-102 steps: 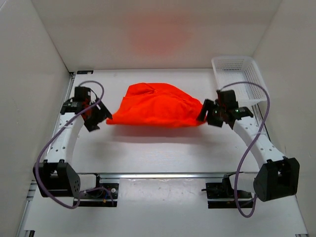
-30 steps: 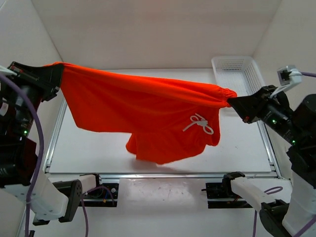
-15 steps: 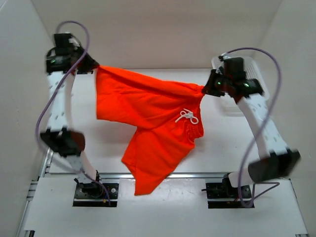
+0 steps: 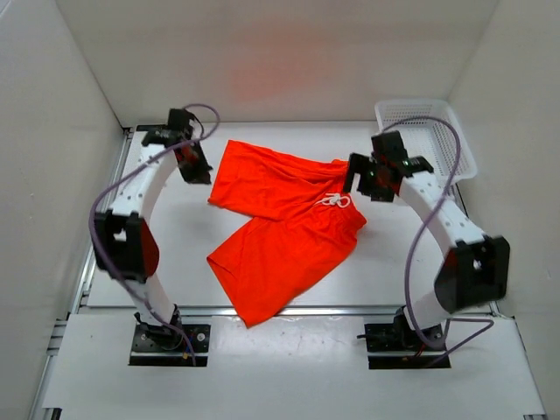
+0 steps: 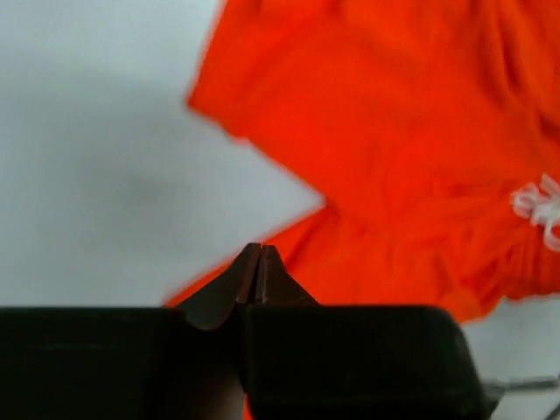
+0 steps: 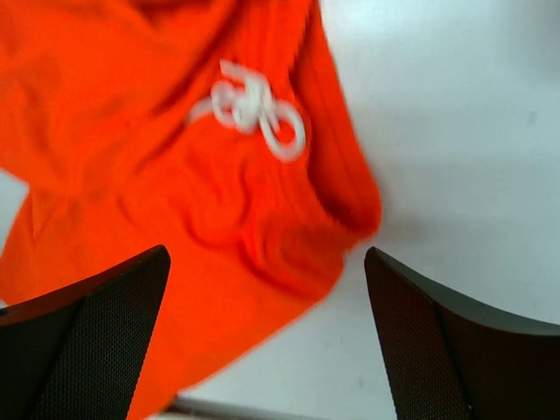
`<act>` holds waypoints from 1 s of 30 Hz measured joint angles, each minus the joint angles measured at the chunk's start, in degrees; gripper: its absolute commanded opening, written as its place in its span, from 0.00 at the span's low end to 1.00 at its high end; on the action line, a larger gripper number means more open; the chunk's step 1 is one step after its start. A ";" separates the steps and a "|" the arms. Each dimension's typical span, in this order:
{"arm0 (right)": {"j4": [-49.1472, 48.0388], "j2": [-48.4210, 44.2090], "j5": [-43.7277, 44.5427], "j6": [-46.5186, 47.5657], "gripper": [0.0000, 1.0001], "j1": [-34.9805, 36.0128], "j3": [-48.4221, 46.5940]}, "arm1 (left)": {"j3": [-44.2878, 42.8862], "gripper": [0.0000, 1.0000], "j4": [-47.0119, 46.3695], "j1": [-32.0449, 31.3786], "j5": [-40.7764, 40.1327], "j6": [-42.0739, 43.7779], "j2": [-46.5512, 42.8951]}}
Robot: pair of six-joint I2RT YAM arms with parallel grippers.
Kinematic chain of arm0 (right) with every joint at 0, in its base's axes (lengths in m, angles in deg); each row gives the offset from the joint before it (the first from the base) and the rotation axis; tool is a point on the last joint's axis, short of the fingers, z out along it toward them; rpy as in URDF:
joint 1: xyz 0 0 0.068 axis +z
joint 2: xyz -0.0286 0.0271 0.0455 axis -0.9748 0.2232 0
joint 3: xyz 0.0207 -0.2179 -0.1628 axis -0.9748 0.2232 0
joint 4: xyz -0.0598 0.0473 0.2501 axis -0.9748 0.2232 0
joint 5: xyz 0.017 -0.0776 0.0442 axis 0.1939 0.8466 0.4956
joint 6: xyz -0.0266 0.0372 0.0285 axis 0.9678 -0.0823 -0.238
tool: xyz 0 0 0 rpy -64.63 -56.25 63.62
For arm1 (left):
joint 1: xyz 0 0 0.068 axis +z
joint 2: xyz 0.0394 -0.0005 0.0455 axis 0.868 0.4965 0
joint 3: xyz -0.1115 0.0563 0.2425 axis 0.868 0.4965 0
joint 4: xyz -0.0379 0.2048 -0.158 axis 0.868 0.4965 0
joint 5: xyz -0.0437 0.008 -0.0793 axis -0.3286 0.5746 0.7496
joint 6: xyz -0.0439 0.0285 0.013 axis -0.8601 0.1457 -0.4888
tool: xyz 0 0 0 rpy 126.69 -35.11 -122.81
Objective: Fold and stack the shorts
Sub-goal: Flatten the shorts out
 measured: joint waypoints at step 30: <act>-3.32 -22.53 -7.28 -3.32 0.97 -0.50 31.82 | 46.01 0.10 -8.98 -24.17 0.31 -11.02 -10.67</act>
